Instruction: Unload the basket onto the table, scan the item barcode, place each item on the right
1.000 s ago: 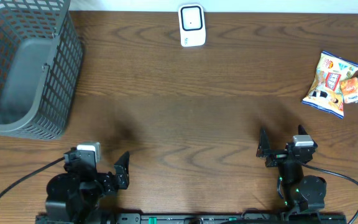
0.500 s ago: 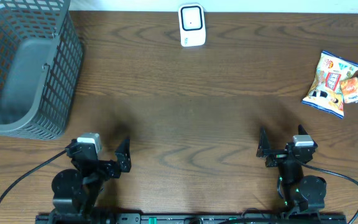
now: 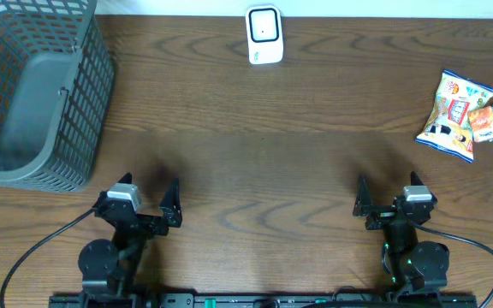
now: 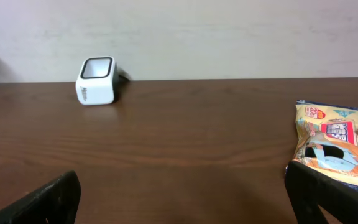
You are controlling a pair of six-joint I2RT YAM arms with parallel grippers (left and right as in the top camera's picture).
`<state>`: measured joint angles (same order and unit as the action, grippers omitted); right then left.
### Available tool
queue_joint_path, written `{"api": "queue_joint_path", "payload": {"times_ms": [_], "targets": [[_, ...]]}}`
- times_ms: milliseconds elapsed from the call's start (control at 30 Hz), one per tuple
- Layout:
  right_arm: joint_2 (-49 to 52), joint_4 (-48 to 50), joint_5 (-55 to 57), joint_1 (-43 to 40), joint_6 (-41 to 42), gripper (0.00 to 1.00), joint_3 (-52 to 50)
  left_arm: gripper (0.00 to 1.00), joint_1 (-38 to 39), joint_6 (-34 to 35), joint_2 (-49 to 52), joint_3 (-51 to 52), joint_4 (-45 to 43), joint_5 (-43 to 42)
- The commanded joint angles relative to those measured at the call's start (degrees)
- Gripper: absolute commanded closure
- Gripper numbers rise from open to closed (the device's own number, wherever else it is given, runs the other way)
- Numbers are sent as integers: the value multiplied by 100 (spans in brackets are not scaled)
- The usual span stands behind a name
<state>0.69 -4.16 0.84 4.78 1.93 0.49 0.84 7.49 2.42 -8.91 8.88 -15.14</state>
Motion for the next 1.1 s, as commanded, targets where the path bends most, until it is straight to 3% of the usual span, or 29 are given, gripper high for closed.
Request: {"api": "queue_joint_path", "payload": {"times_ms": [0,333,633,833,1067], "targets": [[-37,-11,9,-20,59,1,-17,2,-31,28,-205,264,-354,-70],[-37,-11,9,-20,57,1,-17,2,-31,118,-234,866,-1523,105],[-37,-11,9,-20,57,1,-17,2,-31,260,-234,868,-1495,745],[-37,-11,7,-20,57,1,-17,2,-28,103,-234,868,-772,656],[-37,-11,9,-20,57,1,-17,2,-28,-841,-234,868,-608,103]]}}
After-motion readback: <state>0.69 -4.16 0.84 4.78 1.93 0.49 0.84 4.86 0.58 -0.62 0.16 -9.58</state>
